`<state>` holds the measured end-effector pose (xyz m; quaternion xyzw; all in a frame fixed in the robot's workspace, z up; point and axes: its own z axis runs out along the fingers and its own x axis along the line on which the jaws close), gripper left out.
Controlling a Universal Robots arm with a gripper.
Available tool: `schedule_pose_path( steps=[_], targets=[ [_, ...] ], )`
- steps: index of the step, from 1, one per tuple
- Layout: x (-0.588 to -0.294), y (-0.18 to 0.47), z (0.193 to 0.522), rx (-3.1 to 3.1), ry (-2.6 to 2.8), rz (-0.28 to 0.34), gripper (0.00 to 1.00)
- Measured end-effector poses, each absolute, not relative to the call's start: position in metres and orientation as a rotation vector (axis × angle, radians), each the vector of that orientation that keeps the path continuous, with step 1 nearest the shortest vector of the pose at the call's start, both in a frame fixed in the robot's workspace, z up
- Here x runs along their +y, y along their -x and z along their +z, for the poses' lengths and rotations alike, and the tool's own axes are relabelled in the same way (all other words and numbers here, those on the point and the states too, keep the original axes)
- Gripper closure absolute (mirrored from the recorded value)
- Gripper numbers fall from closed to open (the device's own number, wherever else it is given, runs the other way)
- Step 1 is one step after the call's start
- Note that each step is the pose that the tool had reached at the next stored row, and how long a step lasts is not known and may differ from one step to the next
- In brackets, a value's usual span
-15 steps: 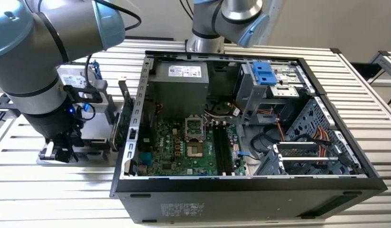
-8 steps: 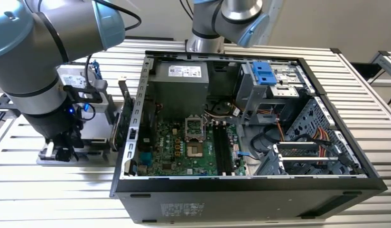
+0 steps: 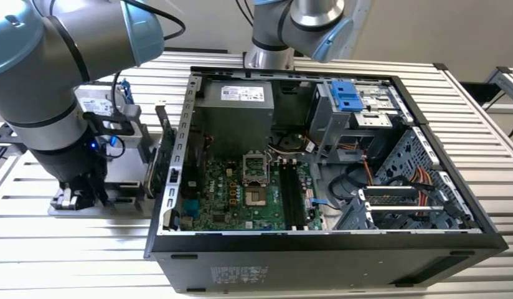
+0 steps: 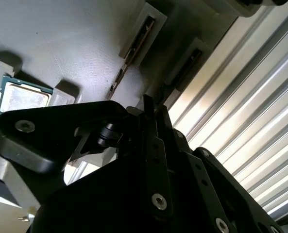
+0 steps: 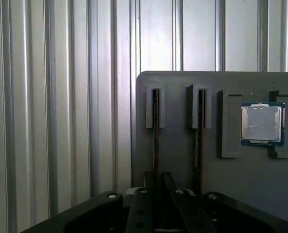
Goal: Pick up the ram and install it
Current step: 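Pick up the ram and move it above insertion slot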
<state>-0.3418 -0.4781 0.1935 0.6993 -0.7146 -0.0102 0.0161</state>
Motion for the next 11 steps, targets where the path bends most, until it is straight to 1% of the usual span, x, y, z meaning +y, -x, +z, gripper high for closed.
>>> schedule_pose_path(
  steps=[11],
  targets=[
    [-0.4788,0.3418,0.1940,-2.222,-2.175,-0.032,1.00]
  ],
)
